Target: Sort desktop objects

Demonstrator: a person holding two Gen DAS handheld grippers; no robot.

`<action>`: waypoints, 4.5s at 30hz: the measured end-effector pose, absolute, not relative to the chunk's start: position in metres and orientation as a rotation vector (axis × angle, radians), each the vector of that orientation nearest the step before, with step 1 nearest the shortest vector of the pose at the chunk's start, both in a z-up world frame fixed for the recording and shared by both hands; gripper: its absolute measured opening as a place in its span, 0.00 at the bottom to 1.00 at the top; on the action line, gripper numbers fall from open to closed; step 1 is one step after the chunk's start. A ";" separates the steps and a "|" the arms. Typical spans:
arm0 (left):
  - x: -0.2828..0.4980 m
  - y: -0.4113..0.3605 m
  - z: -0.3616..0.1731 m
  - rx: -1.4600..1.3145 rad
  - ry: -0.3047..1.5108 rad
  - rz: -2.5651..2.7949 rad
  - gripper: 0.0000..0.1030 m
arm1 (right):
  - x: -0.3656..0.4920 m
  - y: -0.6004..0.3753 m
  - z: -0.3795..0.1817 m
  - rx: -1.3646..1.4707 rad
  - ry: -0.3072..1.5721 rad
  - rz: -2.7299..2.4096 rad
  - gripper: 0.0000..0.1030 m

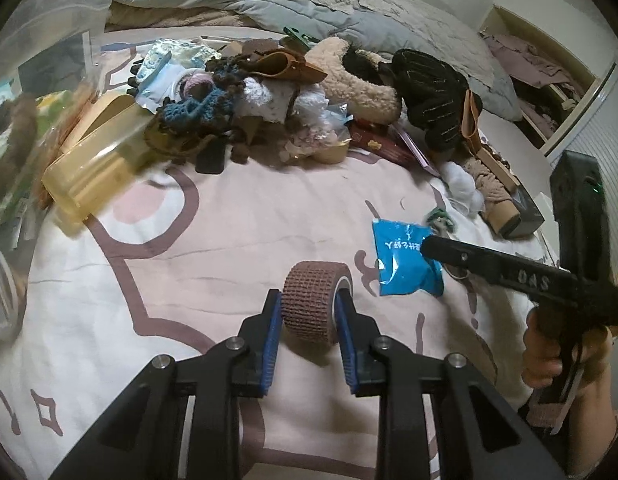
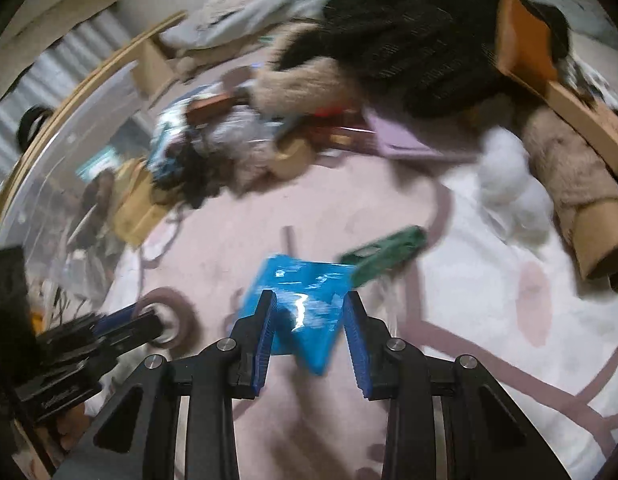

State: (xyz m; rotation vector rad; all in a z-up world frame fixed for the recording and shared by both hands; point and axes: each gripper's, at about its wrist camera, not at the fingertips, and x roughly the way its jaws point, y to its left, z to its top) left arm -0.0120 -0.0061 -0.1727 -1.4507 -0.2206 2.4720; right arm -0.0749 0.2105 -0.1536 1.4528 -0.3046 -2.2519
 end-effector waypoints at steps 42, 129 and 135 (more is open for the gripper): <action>-0.019 0.009 -0.178 -1.440 -0.157 2.496 0.25 | -0.071 0.187 -0.154 1.454 -0.415 -2.094 0.35; -0.006 -0.160 0.035 -0.671 -0.232 3.344 0.24 | -0.080 0.096 0.078 0.859 -0.301 -2.363 0.40; -0.004 -0.193 0.016 -0.738 -0.281 3.391 0.24 | -0.082 0.078 0.050 0.912 -0.176 -2.399 0.40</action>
